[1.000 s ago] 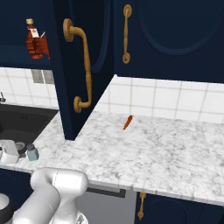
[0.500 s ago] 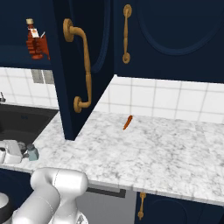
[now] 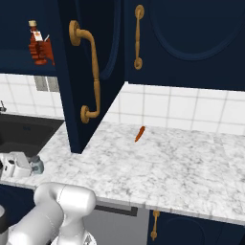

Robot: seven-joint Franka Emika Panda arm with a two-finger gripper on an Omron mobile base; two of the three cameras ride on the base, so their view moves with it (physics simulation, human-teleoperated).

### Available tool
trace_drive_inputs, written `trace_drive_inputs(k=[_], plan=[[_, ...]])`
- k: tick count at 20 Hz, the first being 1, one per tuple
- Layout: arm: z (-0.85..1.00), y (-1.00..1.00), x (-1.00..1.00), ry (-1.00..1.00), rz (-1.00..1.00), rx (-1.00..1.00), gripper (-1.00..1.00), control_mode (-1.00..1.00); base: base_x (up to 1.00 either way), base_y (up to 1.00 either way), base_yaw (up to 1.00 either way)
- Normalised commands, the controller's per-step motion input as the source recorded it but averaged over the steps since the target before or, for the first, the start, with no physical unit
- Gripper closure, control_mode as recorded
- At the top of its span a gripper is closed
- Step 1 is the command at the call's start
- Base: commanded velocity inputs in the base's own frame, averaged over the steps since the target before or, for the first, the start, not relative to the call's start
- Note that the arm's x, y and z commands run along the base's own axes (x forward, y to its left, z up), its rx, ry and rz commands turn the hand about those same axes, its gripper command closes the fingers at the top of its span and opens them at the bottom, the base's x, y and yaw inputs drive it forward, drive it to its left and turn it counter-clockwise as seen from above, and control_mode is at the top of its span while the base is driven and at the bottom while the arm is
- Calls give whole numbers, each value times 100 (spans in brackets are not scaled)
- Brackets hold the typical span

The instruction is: Put the shaker and condiment bottle from the counter next to their counterparts in the cabinet.

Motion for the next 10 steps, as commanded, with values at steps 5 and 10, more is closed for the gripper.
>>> trace_drive_inputs(k=[5, 10], plan=[[-25, 0, 10, 0, 1, -1, -100, -100, 0, 0, 0], [-69, 0, -24, -1, 17, -6, -100, -100, 0, 0, 0]])
